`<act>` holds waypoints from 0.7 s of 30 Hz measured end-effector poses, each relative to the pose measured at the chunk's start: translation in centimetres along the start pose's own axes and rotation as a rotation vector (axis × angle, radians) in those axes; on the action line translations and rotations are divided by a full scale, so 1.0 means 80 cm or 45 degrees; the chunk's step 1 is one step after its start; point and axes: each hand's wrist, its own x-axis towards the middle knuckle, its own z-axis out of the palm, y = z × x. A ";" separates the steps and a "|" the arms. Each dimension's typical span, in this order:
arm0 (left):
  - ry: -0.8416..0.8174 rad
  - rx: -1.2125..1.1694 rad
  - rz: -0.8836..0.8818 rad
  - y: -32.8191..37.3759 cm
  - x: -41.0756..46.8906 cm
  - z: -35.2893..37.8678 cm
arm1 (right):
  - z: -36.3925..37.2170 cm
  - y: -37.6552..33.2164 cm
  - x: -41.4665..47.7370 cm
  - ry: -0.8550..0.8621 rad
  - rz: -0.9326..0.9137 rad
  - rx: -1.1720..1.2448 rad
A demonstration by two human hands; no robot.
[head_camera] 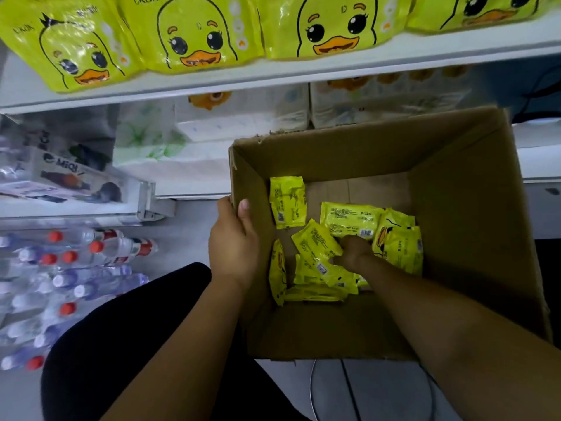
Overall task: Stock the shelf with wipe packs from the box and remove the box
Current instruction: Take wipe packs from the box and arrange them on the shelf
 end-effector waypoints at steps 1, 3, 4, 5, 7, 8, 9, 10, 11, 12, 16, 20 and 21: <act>0.002 0.004 0.007 -0.001 0.000 0.000 | 0.001 -0.001 -0.001 -0.001 -0.009 0.023; 0.005 -0.001 -0.004 -0.002 0.001 0.001 | -0.004 -0.005 -0.008 -0.015 -0.015 0.077; 0.007 -0.008 -0.010 -0.003 0.001 0.002 | -0.011 -0.007 -0.013 -0.003 -0.009 0.119; 0.007 -0.016 -0.010 -0.004 0.001 0.002 | -0.022 -0.009 -0.020 0.022 -0.009 0.175; 0.002 -0.021 -0.011 -0.006 0.001 0.003 | -0.048 -0.011 -0.034 0.126 -0.014 0.408; -0.006 -0.011 -0.011 -0.005 0.002 0.002 | -0.064 -0.013 -0.047 0.190 -0.039 0.510; -0.012 -0.001 -0.005 -0.004 0.002 0.002 | -0.081 -0.015 -0.062 0.244 -0.084 0.609; -0.007 0.011 0.006 -0.001 0.000 0.002 | -0.098 -0.016 -0.079 0.287 -0.139 0.652; 0.003 0.040 0.031 0.002 -0.001 0.000 | -0.113 -0.017 -0.097 0.315 -0.205 0.691; 0.023 0.100 0.083 0.006 -0.004 -0.002 | -0.127 -0.019 -0.117 0.342 -0.269 0.737; 0.156 0.284 0.451 0.031 -0.020 -0.007 | -0.166 -0.028 -0.210 0.383 -0.468 1.014; -0.034 -0.174 0.450 0.077 -0.060 -0.023 | -0.179 -0.038 -0.287 0.336 -0.566 1.397; -0.117 -0.339 0.323 0.082 -0.070 -0.027 | -0.179 -0.041 -0.300 0.318 -0.578 1.464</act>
